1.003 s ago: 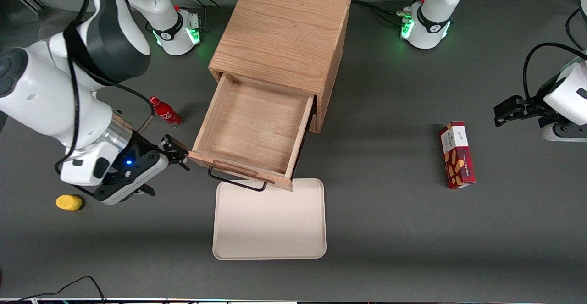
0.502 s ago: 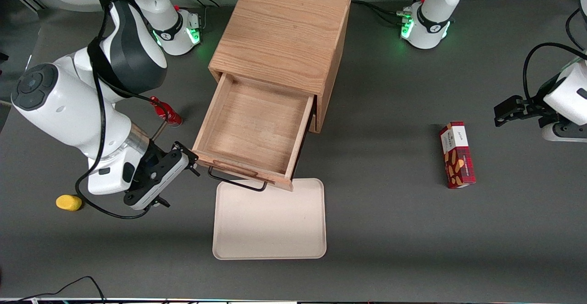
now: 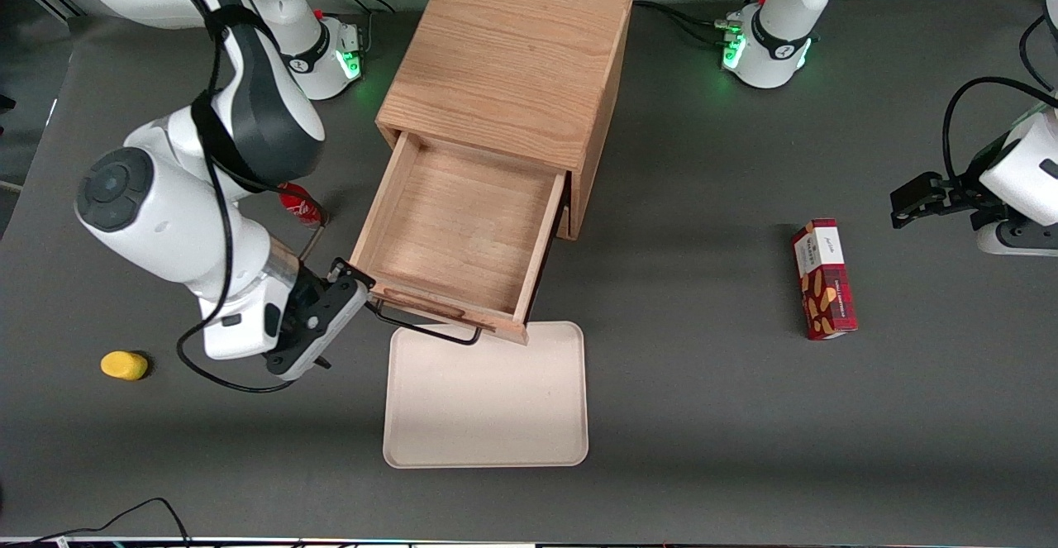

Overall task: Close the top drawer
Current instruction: 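Lower the right gripper beside the drawer front near the handle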

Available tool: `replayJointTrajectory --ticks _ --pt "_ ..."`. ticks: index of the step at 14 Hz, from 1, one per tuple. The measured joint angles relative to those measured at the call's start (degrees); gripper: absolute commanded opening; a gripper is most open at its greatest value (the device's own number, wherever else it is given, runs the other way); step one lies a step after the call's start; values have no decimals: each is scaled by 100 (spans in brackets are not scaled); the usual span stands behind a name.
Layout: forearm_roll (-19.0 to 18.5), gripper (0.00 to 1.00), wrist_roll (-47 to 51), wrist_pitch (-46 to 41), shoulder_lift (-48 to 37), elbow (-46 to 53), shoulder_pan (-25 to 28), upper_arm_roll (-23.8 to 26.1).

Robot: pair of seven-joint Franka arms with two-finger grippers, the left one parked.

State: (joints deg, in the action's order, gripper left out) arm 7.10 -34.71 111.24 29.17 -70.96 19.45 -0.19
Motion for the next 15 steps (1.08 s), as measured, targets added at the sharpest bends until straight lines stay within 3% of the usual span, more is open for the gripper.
replayJointTrajectory --ticks 10,15 --pt "52 100 -218 -6 355 -18 79 92" --pt "558 100 -238 -4 522 -19 93 111"
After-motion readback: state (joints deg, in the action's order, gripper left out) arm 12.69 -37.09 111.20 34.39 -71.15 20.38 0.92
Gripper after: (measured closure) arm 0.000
